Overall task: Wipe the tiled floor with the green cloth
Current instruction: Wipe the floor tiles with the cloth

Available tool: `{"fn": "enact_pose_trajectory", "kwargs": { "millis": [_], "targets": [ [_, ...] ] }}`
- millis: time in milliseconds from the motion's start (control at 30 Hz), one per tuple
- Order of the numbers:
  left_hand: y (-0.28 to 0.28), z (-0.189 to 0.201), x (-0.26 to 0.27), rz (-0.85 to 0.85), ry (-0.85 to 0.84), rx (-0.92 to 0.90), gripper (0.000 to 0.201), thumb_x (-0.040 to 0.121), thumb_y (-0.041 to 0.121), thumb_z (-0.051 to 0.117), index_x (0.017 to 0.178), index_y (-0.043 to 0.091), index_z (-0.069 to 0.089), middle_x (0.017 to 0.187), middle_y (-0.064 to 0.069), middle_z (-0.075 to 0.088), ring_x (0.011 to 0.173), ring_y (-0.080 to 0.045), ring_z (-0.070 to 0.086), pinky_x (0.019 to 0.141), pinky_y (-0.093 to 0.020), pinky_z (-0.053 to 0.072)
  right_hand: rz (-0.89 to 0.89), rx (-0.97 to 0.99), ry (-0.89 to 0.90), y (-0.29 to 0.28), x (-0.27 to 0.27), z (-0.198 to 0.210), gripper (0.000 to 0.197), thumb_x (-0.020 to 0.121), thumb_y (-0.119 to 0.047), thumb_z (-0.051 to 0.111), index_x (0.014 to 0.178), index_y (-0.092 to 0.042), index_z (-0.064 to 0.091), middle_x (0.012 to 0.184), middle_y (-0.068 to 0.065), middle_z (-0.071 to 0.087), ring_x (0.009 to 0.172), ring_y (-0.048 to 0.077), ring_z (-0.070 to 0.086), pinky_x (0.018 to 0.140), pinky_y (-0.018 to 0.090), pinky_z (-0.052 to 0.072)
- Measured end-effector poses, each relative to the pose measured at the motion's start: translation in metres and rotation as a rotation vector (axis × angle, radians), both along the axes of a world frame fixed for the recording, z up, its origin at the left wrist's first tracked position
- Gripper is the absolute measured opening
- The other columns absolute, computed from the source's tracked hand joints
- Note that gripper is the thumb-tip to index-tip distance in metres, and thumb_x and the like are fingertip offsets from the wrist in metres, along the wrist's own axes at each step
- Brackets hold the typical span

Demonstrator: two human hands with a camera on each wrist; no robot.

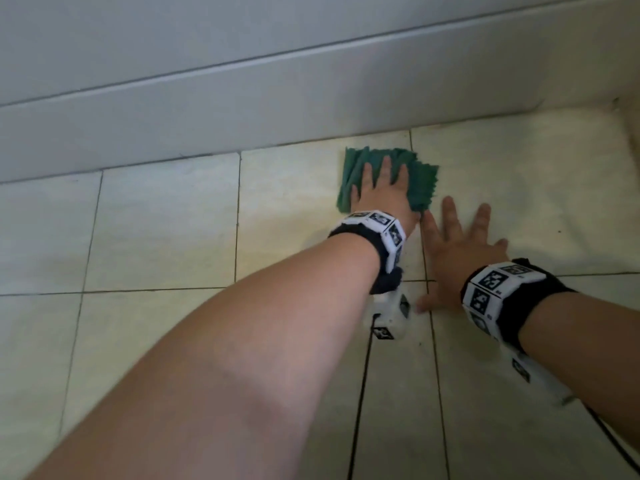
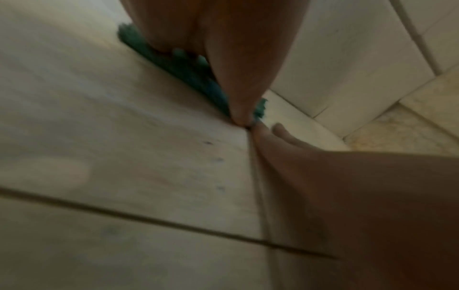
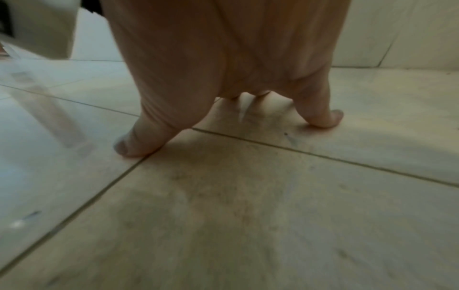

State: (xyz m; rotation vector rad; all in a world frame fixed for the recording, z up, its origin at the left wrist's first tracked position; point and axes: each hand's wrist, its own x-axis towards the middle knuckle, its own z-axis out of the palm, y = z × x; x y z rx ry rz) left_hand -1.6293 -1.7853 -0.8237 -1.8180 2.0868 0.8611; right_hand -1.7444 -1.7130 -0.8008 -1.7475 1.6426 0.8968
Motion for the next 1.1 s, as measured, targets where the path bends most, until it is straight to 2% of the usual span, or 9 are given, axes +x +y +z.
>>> {"fn": "enact_pose_trajectory", "kwargs": {
  "millis": [67,133,300,400,567,700,800,967,1100],
  "targets": [
    [0.01,0.0,0.021,0.01,0.014,-0.024,0.082,0.096,0.059,0.045,0.159,0.028,0.002,0.165,0.003,-0.014,0.151,-0.029,-0.013,0.121,-0.05,0.0,-0.014,0.005,-0.015,0.011,-0.003,-0.001,0.152,0.059,-0.073,0.079,0.146,-0.029,-0.037,0.15,0.005,-0.048,0.141,0.052,-0.029,0.114,0.07,0.018],
    [0.016,-0.005,0.056,0.109,-0.018,-0.061,0.067,0.102,0.051,0.033,0.159,0.03,0.003,0.165,0.004,-0.013,0.151,-0.028,-0.012,0.121,-0.05,0.001,-0.016,0.01,-0.032,0.019,-0.005,-0.002,0.15,0.061,-0.072,0.078,0.147,-0.029,-0.037,0.15,0.005,-0.048,0.14,0.053,-0.029,0.113,0.071,0.018],
    [0.028,-0.01,0.135,0.242,-0.141,-0.069,0.068,0.104,0.037,0.041,0.158,0.029,0.002,0.165,0.001,-0.012,0.151,-0.032,-0.009,0.12,-0.054,0.007,0.003,-0.011,-0.034,0.021,-0.005,-0.006,0.153,0.059,-0.073,0.079,0.146,-0.028,-0.039,0.15,0.007,-0.048,0.139,0.057,-0.027,0.11,0.073,0.02],
    [0.056,-0.006,0.114,0.197,-0.144,-0.045,0.071,0.103,0.036,0.043,0.158,0.031,0.0,0.164,0.002,-0.016,0.151,-0.032,-0.013,0.12,-0.054,0.003,0.009,-0.025,-0.033,0.021,-0.003,-0.004,0.157,0.055,-0.074,0.08,0.146,-0.028,-0.038,0.15,0.008,-0.047,0.139,0.058,-0.027,0.107,0.075,0.021],
    [0.14,-0.002,0.04,-0.049,-0.089,0.009,0.071,0.103,0.035,0.042,0.157,0.033,-0.003,0.163,0.005,-0.022,0.149,-0.029,-0.02,0.121,-0.053,-0.004,0.02,-0.027,0.0,0.02,0.0,0.001,0.156,0.055,-0.074,0.08,0.148,-0.028,-0.036,0.153,0.008,-0.044,0.14,0.057,-0.026,0.106,0.076,0.023],
    [0.179,0.002,0.011,-0.084,-0.073,0.05,0.071,0.102,0.038,0.044,0.157,0.036,-0.001,0.163,0.007,-0.021,0.15,-0.025,-0.019,0.122,-0.05,-0.004,0.063,-0.029,0.028,0.024,-0.002,0.004,0.153,0.057,-0.077,0.078,0.149,-0.028,-0.034,0.156,0.008,-0.04,0.14,0.057,-0.025,0.109,0.075,0.019],
    [0.177,-0.001,0.056,0.065,-0.078,0.003,0.074,0.101,0.043,0.046,0.157,0.035,-0.001,0.164,0.005,-0.019,0.15,-0.027,-0.016,0.121,-0.05,-0.001,0.089,-0.041,0.0,0.034,-0.012,0.003,0.152,0.059,-0.073,0.079,0.149,-0.028,-0.034,0.155,0.005,-0.042,0.142,0.052,-0.027,0.114,0.071,0.016],
    [0.186,-0.002,0.2,0.402,-0.233,0.047,0.075,0.101,0.044,0.045,0.158,0.029,-0.001,0.165,-0.002,-0.014,0.151,-0.035,-0.009,0.121,-0.053,0.011,0.122,-0.071,-0.016,0.051,-0.017,-0.002,0.151,0.059,-0.073,0.079,0.152,-0.024,-0.03,0.157,0.006,-0.038,0.144,0.049,-0.025,0.115,0.069,0.015],
    [0.212,-0.004,0.183,0.366,-0.24,0.03,0.071,0.103,0.041,0.041,0.158,0.028,-0.002,0.164,-0.001,-0.016,0.15,-0.034,-0.011,0.12,-0.058,0.008,0.184,-0.064,0.021,0.059,-0.018,-0.001,0.15,0.062,-0.069,0.08,0.151,-0.022,-0.03,0.159,0.005,-0.035,0.144,0.049,-0.024,0.115,0.069,0.018]
  ]
}}
